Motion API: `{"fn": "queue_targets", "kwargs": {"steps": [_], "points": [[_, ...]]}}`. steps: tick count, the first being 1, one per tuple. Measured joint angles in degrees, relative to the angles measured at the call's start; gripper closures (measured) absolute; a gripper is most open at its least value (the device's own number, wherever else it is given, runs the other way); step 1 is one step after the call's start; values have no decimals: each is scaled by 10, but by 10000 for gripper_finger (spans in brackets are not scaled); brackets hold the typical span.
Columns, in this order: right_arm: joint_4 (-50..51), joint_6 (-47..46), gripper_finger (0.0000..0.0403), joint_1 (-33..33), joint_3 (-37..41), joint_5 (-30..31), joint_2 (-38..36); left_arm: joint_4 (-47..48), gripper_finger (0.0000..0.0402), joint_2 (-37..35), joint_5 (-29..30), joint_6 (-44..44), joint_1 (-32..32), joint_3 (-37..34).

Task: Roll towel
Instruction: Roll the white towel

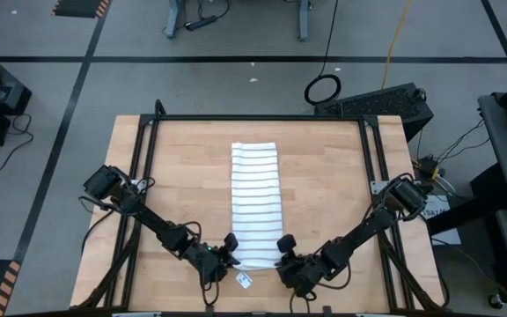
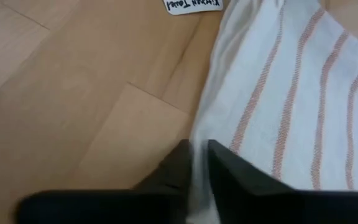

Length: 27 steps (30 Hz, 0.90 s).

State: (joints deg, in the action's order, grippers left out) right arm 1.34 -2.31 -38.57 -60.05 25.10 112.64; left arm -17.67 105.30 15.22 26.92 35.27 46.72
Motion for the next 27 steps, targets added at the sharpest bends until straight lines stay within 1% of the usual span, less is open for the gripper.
{"fn": "queue_targets", "kwargs": {"steps": [1, 2, 4, 8, 13, 17, 20, 22, 24, 27], "points": [[0, 0, 384, 0, 0, 0, 0, 0, 385, 0, 0, -9, 0, 0], [0, 1, 391, 0, 0, 2, 0, -1, 385, 0, 0, -18, 0, 0], [-1, -7, 390, 0, 0, 3, 0, -8, 385, 0, 0, -38, 0, 0], [-6, -64, 398, 0, 0, 2, -2, -28, 385, 0, -2, -59, 4, 0], [-2, -119, 400, -6, 0, 0, -10, -30, 385, 0, -4, -86, 12, 0], [-2, -130, 397, -14, -1, 0, -16, -29, 385, 0, -4, -101, 14, 0], [0, -130, 382, -17, -1, 3, -15, -29, 385, 0, -3, -101, 16, 0], [0, -118, 363, -17, -1, 3, -15, -29, 385, 0, -3, -101, 16, 0], [0, -92, 337, -18, -1, 3, -15, -29, 385, 0, -4, -101, 16, 0], [1, -51, 286, -22, -1, 3, -18, -29, 384, 0, -4, -101, 16, 0]]}}
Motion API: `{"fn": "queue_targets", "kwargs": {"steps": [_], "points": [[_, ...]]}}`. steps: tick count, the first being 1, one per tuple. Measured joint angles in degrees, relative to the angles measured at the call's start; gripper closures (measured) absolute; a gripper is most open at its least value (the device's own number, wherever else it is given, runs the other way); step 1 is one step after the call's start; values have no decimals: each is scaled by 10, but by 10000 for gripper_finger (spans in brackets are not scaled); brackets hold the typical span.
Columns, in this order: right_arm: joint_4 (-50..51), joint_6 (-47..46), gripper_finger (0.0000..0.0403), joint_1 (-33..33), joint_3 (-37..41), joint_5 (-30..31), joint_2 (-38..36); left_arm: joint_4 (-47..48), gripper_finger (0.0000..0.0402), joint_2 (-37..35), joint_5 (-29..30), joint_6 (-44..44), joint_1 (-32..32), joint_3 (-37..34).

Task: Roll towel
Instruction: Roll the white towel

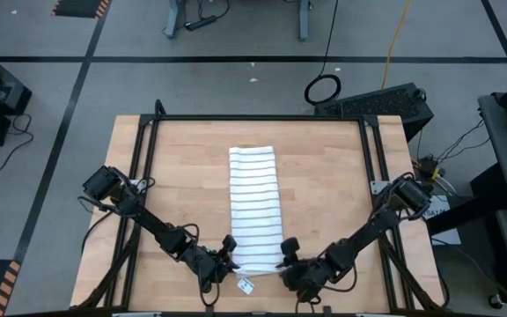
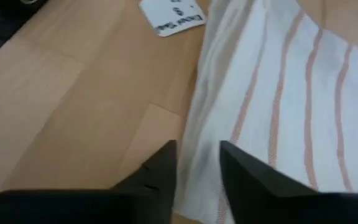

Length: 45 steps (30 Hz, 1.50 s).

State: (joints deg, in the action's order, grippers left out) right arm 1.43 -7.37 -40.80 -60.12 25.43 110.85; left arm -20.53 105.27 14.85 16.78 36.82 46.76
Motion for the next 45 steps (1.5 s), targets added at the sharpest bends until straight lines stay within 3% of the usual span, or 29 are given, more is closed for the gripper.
{"fn": "queue_targets", "kwargs": {"steps": [7, 13, 20, 34, 39, 45], "points": [[52, 56, 177, -11, 0, 17, -42, 3, 384, 0, 0, 0, 0, -2], [174, 97, 133, -12, 0, 18, -59, 5, 384, 0, 0, 0, 0, -2], [127, 188, 129, -12, 0, 51, -21, 4, 384, 0, 0, -4, -7, -2], [34, 277, 155, 0, 0, 40, -14, -2, 384, 0, 2, -30, -15, -2], [30, 265, 168, 21, 0, -42, -6, 1, 384, 0, 3, -30, -15, -1], [11, 270, 172, 24, -2, -44, 18, 3, 384, 0, 4, -30, -15, -1]]}}
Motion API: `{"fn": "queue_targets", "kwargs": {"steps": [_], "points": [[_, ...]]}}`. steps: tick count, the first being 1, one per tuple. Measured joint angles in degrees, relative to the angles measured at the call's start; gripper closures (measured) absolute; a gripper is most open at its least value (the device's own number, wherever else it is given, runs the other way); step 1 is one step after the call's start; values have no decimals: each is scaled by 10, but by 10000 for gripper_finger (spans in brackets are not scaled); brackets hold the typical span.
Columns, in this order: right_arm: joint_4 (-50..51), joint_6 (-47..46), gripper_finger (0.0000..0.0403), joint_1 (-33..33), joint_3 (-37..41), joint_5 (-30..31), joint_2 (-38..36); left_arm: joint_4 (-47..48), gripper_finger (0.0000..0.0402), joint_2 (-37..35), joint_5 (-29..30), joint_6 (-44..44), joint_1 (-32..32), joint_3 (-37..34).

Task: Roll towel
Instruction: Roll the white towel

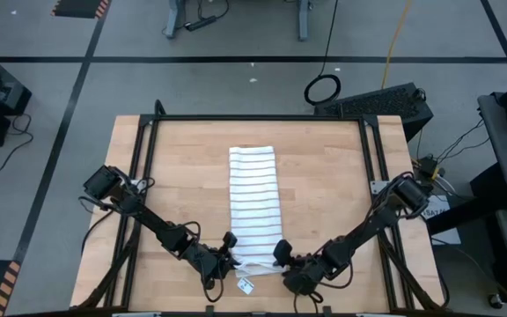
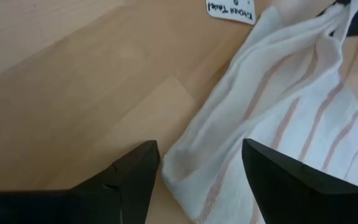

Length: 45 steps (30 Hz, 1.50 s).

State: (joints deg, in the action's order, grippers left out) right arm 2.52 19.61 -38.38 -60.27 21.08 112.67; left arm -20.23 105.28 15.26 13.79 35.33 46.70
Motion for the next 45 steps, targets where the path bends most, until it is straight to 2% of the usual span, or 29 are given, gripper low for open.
{"fn": "queue_targets", "kwargs": {"steps": [6, 9, 13, 20, 22, 25, 29, 35, 40, 45], "points": [[-24, 8, 174, 2, 0, 17, 3, 2, 384, 0, 0, 0, 0, 0], [-24, -4, 190, 5, 0, 11, 4, 2, 384, 0, 0, 0, 0, 0], [-23, -38, 242, 11, 0, -8, 5, 2, 384, 0, 1, 0, 0, 0], [-17, -87, 376, 12, 1, -7, 7, -3, 384, 0, -2, -10, 1, 0], [-17, -97, 393, 12, 1, -2, 7, -3, 382, 0, -6, -36, 1, 0], [-16, -121, 387, 17, 1, 2, 7, -3, 372, 0, -1, -101, 1, 0], [-15, -146, 396, 25, 1, 1, 7, 1, 335, -1, 3, -172, 8, 0], [-15, -164, 399, 32, 1, -1, 6, 15, 232, -2, 12, -196, 42, 0], [-15, -177, 400, 33, 2, 0, 6, 50, 148, -2, 67, -197, 77, 0], [-15, -185, 401, 34, 2, 0, 6, 50, 113, 0, 166, -126, 97, 0]]}}
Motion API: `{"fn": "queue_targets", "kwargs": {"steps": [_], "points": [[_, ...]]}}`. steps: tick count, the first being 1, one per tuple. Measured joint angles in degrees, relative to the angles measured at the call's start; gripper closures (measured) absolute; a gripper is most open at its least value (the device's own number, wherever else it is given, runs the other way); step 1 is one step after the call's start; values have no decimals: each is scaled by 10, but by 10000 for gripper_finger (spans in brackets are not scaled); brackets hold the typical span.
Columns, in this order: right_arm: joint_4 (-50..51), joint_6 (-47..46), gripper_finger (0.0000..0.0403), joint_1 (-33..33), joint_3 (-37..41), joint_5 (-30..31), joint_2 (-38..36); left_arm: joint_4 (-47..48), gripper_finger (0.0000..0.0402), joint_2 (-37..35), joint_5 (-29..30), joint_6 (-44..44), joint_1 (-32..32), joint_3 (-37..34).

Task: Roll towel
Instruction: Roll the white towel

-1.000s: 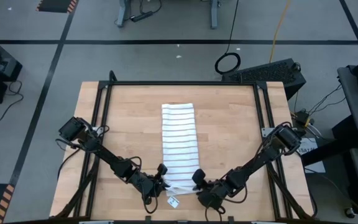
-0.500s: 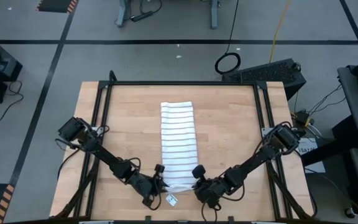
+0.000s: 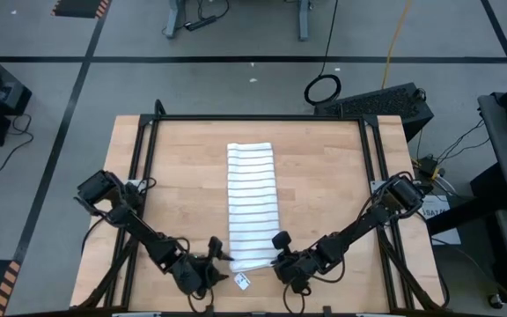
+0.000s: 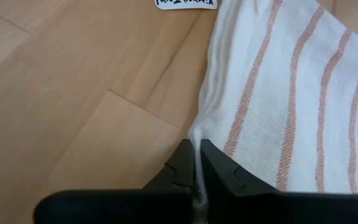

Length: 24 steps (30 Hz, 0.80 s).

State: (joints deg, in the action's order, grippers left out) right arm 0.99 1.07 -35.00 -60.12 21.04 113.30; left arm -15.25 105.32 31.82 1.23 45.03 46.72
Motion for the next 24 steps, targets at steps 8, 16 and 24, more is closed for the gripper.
{"fn": "queue_targets", "kwargs": {"steps": [8, 16, 24], "points": [[0, -14, 402, 2, 0, -1, 0, -11, 110, 0, -11, 21, -22, 0], [-1, -34, 403, 2, 0, -1, 0, -19, 134, 11, -54, 26, -42, 0], [-2, -38, 403, 2, 0, -1, 0, -68, 182, 52, -70, 67, -44, 1]]}}
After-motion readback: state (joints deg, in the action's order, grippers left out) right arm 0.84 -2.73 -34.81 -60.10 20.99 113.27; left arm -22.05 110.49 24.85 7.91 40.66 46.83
